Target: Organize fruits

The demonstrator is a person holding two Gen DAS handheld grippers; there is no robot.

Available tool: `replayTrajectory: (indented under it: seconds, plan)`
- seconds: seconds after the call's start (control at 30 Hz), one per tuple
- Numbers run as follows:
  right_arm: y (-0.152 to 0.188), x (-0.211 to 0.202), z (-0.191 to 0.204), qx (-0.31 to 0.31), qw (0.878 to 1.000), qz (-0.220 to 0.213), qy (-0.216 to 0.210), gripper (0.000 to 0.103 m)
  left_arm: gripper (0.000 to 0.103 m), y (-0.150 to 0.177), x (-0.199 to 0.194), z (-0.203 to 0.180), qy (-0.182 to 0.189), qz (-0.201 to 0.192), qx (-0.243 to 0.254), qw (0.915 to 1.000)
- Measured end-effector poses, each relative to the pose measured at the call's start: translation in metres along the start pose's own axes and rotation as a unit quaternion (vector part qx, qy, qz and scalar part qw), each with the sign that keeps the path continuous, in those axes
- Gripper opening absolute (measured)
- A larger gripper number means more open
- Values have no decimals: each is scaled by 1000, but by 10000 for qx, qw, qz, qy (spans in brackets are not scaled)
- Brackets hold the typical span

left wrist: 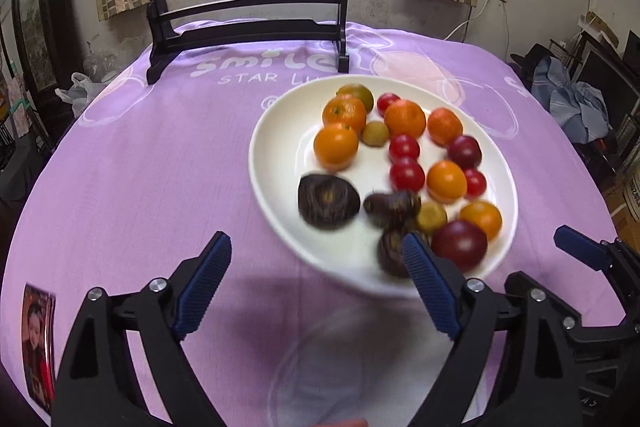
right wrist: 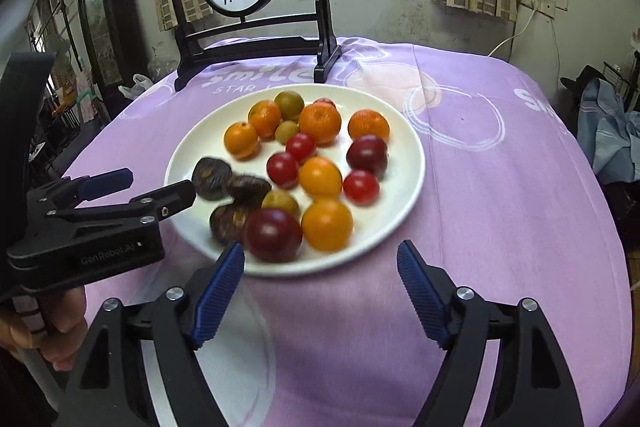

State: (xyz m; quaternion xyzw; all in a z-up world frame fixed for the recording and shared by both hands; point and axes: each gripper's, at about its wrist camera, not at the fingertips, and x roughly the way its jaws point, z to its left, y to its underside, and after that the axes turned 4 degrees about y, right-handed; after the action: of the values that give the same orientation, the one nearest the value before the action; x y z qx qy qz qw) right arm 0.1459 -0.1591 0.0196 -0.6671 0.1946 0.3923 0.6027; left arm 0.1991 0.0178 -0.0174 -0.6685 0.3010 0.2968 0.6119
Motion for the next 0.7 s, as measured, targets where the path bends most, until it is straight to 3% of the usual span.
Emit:
replayTrajectory:
  seconds: [0.17,0.37,0.7]
  plan:
    - [26,-15,1,70,9999,59,-49,82,87,34,-21,-3,-126,28,167,9998]
    - [45,-27,4,157,9998,116,-99,82,88,62,-41,-3,-28,64,72,9999]
    - [60,-34,12,243,9993,174,-214,87,89,80,-62,1,-59,-84,47,9999]
